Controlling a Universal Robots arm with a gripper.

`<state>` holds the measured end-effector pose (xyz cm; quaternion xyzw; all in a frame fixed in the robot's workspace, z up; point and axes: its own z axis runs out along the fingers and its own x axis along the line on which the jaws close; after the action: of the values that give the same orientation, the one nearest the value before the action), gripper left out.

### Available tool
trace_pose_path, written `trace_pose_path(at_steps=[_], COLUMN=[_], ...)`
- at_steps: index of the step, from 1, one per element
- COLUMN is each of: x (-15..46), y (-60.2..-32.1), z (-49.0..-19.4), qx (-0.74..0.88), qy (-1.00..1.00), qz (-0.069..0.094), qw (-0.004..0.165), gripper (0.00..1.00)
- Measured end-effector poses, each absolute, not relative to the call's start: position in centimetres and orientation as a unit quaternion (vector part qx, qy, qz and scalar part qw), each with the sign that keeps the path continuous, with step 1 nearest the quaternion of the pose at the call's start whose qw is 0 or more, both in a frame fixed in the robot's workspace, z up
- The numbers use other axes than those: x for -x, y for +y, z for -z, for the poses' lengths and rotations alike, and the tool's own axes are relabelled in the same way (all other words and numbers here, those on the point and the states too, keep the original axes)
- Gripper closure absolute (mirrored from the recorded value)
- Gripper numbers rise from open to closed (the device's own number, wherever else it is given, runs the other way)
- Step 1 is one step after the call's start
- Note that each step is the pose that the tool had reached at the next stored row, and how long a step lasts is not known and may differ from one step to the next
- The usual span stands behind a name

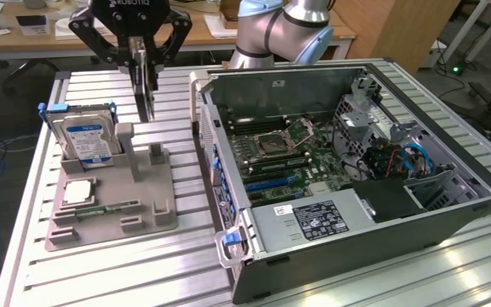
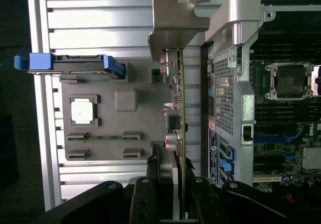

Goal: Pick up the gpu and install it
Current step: 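Pick up the gpu and move the gpu toward the slot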

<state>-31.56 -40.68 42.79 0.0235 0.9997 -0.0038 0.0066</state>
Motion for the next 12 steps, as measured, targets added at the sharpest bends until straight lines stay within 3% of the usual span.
trace_pose_path(at_steps=[12], x=[30.1], y=[-40.7], z=[-42.8], qx=[-0.022], qy=[1.0], qz=[0.004], qw=[0.007], gripper=[0.72])
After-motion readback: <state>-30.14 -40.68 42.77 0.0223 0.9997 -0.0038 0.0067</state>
